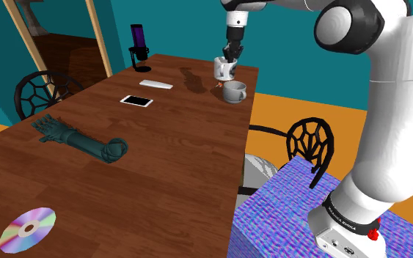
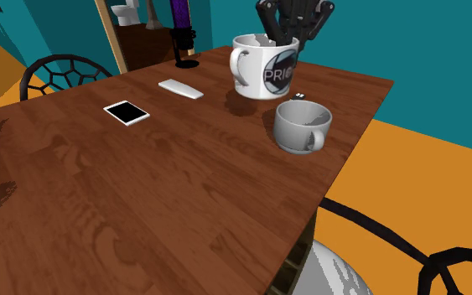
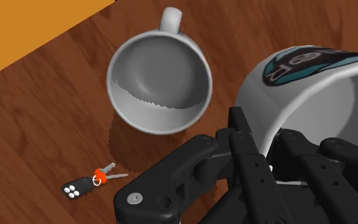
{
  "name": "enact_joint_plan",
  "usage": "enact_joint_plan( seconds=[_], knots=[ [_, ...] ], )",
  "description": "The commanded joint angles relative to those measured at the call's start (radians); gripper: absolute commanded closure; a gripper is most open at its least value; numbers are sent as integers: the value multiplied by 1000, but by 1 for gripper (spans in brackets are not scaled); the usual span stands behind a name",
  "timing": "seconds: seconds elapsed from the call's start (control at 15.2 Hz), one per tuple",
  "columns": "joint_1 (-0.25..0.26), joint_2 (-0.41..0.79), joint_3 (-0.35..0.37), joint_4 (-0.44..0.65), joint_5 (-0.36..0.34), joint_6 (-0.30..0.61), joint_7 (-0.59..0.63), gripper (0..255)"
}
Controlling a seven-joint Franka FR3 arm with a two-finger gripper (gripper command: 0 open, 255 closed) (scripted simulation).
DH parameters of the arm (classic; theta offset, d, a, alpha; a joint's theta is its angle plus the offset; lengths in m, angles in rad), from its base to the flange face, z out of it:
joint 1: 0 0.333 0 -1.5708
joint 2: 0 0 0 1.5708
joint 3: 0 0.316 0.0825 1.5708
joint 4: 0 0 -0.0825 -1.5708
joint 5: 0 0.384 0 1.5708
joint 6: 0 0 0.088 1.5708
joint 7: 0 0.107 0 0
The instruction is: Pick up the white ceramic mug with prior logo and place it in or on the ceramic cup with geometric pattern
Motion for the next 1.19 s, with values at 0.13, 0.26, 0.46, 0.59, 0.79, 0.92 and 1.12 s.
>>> enact_joint_plan(
  seconds=[0.13, 0.26, 0.46, 0.59, 0.79, 0.92, 1.12],
  knots=[
    [-68, 59, -21, 97, 12, -41, -82, 255],
    [-104, 97, -30, 159, 20, -67, -120, 255],
    [-135, 132, -36, 202, 26, -77, -153, 255],
    [-132, 124, -36, 162, 25, -45, -154, 255],
    [-128, 115, -36, 108, 24, 1, -156, 255],
    [-125, 112, -36, 75, 24, 30, -157, 255],
    [-123, 109, -36, 31, 24, 71, -159, 255]
  ],
)
